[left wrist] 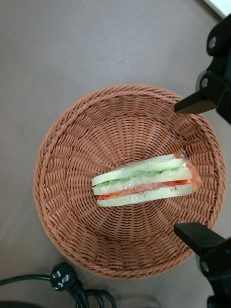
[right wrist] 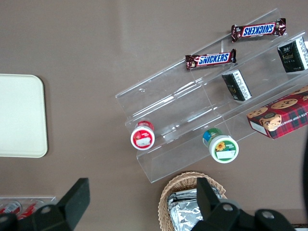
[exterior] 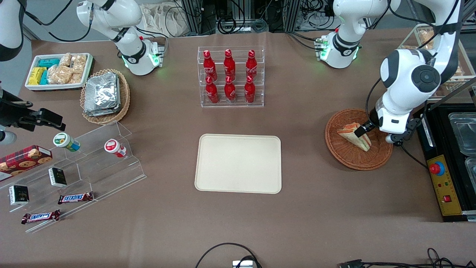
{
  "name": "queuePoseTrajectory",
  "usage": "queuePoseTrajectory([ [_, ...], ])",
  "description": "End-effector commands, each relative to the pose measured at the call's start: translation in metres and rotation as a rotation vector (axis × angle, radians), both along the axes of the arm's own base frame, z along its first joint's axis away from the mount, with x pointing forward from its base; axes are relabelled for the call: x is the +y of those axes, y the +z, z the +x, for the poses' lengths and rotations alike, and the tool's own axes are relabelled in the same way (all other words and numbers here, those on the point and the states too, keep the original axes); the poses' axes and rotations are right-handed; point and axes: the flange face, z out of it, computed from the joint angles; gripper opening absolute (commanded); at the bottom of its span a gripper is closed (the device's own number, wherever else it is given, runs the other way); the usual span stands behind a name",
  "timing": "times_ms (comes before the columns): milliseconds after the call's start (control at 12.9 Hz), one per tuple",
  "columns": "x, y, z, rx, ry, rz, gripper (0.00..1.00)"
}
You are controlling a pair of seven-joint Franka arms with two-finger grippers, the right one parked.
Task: Place sandwich from basket to tray
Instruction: 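Lower the open left gripper around the sandwich and close it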
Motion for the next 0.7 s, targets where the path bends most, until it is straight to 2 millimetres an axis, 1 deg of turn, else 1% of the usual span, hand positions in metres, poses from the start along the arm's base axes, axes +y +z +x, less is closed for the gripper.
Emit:
queuePoseTrajectory([
  [0, -0.003, -0.018, -0.01, -0.02, 0.044, 0.027, 1.0],
  [77, -0.004, -0.026, -0.01, -0.019, 0.059, 0.035, 1.0],
  [310, -0.005, -0.057, -0.018, -0.026, 0.071, 0.059, 1.0],
  [465, -0.007, -0.071, -0.017, -0.028, 0.09, 0.052, 1.0],
  [620, -0.015, -0.08, -0.017, -0.023, 0.08, 0.049, 1.0],
])
